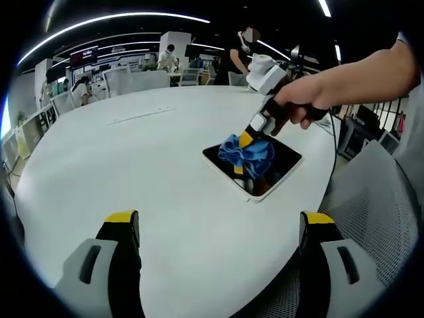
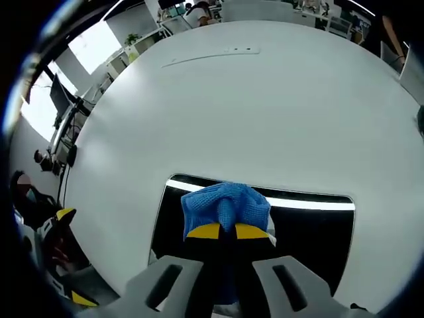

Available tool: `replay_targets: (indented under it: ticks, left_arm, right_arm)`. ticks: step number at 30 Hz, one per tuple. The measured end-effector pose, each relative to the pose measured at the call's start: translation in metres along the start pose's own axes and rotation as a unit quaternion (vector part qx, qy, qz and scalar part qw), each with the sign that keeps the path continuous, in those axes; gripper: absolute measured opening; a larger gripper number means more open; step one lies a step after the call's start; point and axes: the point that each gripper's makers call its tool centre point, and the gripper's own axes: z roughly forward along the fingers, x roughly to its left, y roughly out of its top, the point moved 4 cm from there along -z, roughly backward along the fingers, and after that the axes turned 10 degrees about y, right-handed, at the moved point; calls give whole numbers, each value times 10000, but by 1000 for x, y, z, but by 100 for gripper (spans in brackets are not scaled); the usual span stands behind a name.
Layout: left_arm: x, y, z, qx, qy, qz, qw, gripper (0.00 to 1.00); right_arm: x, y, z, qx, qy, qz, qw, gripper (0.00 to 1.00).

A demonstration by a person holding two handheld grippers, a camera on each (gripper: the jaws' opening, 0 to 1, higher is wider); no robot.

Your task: Wipe the mirror surface with the cleaning cloth until all visible marks leave the cleaned area.

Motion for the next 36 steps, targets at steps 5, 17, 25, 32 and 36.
replay_targets:
  ticks: [5,17,25,32,36]
  left_arm:
    - [-1,1,0,-5,-9,31,10000,99]
    - [-1,1,-1,-23,10,73,10000,99]
    - [-2,2,-1,-49,-1,103,9999,99]
    - [-4,2,-1,-50,-42,128,9999,99]
    - [-5,4,-2,-76,-61,156,9998,99]
  right_arm:
    - [3,-9,-3,1,0,-6,10000,0]
    - [9,-33,-11,1,39,47,10000,0]
    - [17,-52,-17,-31,64,37,10000,0]
    - [22,-63,-20,-51,96,72,9999,0]
    - [23,-67,-22,-66,103,62,9999,0]
